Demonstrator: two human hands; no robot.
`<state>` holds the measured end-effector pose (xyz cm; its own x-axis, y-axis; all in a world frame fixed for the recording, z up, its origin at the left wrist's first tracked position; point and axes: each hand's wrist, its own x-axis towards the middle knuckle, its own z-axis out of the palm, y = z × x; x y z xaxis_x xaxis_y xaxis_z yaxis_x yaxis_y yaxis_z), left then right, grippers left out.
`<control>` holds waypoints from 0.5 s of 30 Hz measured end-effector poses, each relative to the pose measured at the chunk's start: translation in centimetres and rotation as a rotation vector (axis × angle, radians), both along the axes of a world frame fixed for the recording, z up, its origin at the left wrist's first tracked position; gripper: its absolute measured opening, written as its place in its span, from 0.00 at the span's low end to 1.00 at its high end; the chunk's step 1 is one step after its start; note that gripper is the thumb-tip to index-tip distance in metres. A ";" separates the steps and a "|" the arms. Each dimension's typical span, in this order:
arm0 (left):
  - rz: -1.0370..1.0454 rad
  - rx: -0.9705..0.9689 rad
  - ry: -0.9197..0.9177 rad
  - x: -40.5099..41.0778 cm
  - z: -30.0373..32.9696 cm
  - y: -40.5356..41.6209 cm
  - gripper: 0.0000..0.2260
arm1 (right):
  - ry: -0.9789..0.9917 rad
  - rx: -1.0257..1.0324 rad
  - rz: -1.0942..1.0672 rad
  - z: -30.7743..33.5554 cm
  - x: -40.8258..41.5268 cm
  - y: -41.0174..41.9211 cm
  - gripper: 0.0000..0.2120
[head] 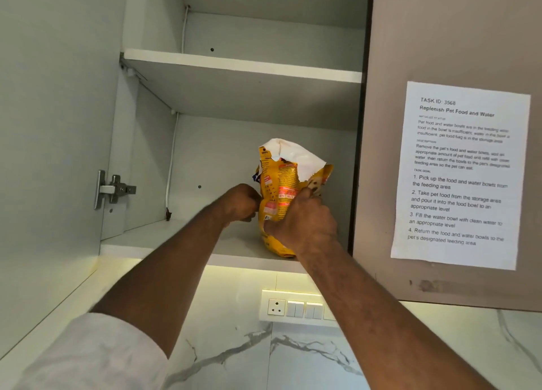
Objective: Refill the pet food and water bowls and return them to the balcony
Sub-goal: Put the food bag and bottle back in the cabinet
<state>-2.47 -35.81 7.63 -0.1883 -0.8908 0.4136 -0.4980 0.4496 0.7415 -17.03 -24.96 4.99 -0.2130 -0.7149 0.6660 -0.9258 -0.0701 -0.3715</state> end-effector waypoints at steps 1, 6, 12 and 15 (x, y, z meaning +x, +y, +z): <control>0.057 -0.023 -0.038 0.2 -0.1 -0.1 0.09 | 0.011 0.018 -0.014 0.1 0.1 -0.4 0.51; 0.227 -0.125 -0.212 1.3 -0.7 -0.1 0.13 | 0.039 0.065 -0.058 0.1 0.6 -2.2 0.53; 0.296 -0.200 -0.217 3.5 -1.7 0.9 0.14 | 0.029 0.038 -0.050 -0.5 0.4 -2.8 0.50; 0.336 -0.338 -0.175 4.2 -2.8 3.2 0.11 | 0.001 0.042 0.028 -1.2 0.0 -1.7 0.53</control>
